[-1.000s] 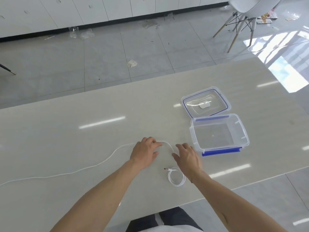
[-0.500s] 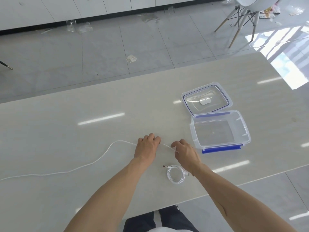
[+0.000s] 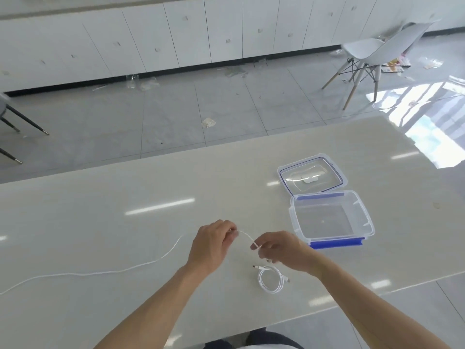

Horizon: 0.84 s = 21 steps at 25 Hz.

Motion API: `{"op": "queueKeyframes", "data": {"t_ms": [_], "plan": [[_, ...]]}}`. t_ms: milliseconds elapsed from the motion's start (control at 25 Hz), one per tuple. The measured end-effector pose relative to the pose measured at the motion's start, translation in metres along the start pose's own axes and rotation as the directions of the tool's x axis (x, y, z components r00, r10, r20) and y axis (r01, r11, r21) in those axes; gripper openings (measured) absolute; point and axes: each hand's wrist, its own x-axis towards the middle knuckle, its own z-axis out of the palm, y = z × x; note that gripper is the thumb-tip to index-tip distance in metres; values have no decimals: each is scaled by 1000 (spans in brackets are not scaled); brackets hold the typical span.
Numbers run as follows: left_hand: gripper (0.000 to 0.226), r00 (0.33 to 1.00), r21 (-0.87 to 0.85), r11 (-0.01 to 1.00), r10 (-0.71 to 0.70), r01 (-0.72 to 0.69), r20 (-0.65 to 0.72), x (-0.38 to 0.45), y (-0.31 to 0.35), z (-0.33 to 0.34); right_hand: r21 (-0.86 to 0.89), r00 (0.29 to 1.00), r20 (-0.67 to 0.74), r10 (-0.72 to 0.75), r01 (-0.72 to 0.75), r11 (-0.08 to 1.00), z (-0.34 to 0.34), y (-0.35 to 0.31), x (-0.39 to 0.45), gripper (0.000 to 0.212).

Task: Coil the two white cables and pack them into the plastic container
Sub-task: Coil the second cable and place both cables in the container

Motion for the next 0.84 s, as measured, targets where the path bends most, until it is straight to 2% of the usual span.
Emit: {"op": "queueKeyframes", "data": {"t_ms": [200, 320, 520, 600, 640, 720, 840], "plan": [[19, 999, -129, 992, 5, -11, -47, -10, 20, -46, 390, 962, 225, -157, 59, 919, 4, -51, -31, 17], [17, 999, -223, 975, -9, -2, -48, -19, 28, -64, 513, 937, 249, -244, 86, 854, 16, -72, -39, 20], [20, 999, -369, 929, -39, 26, -29, -34, 35, -75, 672, 922, 129, -365, 189, 716, 35, -87, -41, 20], [35, 997, -436, 898, -71, 64, -1, -38, 40, -74, 747, 924, 80, -374, 193, 636, 41, -91, -40, 22], [38, 996, -429, 900, -89, 83, 5, -40, 41, -71, 781, 925, 55, -375, 195, 594, 44, -94, -38, 24], [26, 994, -328, 940, -106, 98, -5, -44, 43, -66, 822, 928, -24, -372, 230, 522, 46, -99, -35, 29], [26, 999, -208, 977, -43, 42, 1, -52, 48, -66, 843, 929, -185, -320, 317, 434, 47, -104, -29, 33]]}}
